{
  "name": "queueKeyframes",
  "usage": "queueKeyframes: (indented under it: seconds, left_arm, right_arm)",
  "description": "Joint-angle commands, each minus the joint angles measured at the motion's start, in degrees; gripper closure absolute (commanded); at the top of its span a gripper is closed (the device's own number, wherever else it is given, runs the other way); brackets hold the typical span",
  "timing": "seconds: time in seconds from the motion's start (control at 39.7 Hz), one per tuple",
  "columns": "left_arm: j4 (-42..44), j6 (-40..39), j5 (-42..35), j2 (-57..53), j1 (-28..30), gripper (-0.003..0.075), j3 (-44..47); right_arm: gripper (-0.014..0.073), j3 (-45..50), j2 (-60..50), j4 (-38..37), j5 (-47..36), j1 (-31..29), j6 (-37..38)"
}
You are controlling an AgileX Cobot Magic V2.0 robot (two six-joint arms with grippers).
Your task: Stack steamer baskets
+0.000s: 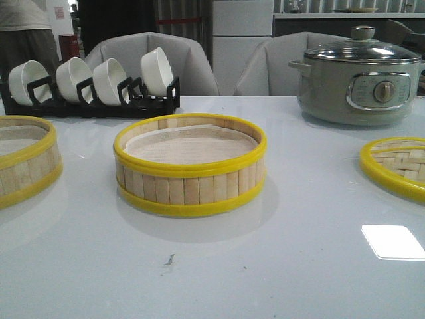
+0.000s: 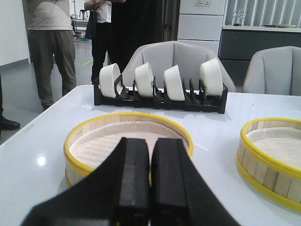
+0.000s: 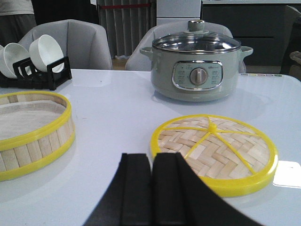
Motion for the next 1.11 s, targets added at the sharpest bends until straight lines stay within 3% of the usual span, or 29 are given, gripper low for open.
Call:
queueKeyframes:
  seconds: [0.0,0.78,0.86,0.96,1.08]
  left_arm:
    - [-0.1,-0.1,-5.2,-0.9,-0.5,0.0626,0.1]
    - [0.6,-0.1,-5.2,-0.9,-0.5,0.0626,0.1]
    - [-2.7,-1.0,-5.2,-0.8,-0.8,0.0626,-0.3]
    - [-5.4,-1.0,-3.9,2.5,-1.4,0.0626,-4.2]
    - [-5.5,-0.7,3.2,14.8,-3.2,0.0626,-18.7]
  right_arm:
    - [0.0537,-0.8,-1.2,0.3,-4.9,-0.3,-0.3]
    - [0.0537,-0.8,-1.2,0.3,-4.9,-0.3,-0.3]
    - [0.0537,-0.8,-1.2,0.3,-4.9,-0.3,-0.3]
    - [0.0537,-0.8,-1.2,0.3,-4.9,-0.3,-0.3]
    - [0.0537,-0.8,-1.2,0.3,-4.9,-0.3,-0.3]
